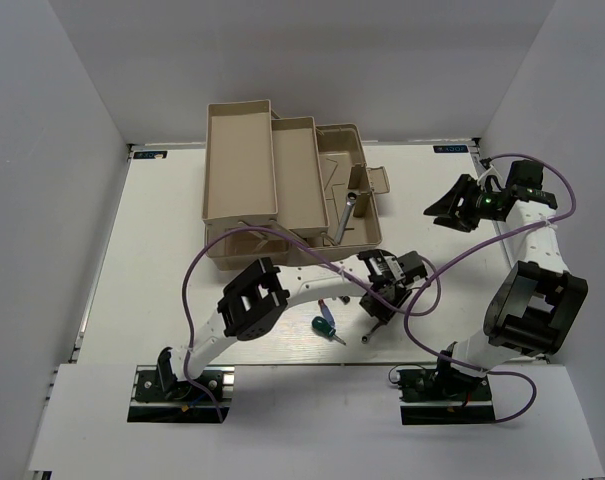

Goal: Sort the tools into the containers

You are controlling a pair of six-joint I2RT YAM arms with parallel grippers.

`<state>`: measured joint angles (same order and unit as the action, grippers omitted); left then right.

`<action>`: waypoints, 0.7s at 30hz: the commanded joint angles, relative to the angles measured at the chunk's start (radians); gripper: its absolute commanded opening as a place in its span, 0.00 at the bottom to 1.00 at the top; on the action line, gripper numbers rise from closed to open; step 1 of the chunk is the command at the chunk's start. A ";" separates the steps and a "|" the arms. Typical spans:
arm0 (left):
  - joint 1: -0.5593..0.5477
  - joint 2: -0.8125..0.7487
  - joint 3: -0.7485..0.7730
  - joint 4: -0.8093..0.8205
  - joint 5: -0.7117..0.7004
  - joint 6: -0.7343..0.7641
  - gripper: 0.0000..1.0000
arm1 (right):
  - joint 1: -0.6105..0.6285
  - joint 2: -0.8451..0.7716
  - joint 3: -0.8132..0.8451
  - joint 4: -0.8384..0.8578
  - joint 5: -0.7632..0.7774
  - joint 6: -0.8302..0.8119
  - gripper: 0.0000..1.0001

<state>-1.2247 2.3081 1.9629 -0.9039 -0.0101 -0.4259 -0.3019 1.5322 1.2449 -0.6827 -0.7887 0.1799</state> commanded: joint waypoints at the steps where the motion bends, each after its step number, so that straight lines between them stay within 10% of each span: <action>1: -0.010 -0.010 -0.007 0.014 0.013 0.013 0.45 | -0.008 -0.009 -0.013 -0.009 -0.018 -0.010 0.56; 12: -0.038 0.043 -0.079 0.005 -0.028 0.013 0.40 | -0.013 -0.001 -0.016 -0.011 -0.020 0.001 0.56; 21: -0.058 0.134 -0.209 -0.081 -0.166 -0.022 0.15 | -0.017 0.002 -0.021 -0.005 -0.021 0.007 0.56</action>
<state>-1.2724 2.3077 1.8809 -0.8722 -0.1253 -0.4271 -0.3092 1.5326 1.2316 -0.6857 -0.7891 0.1810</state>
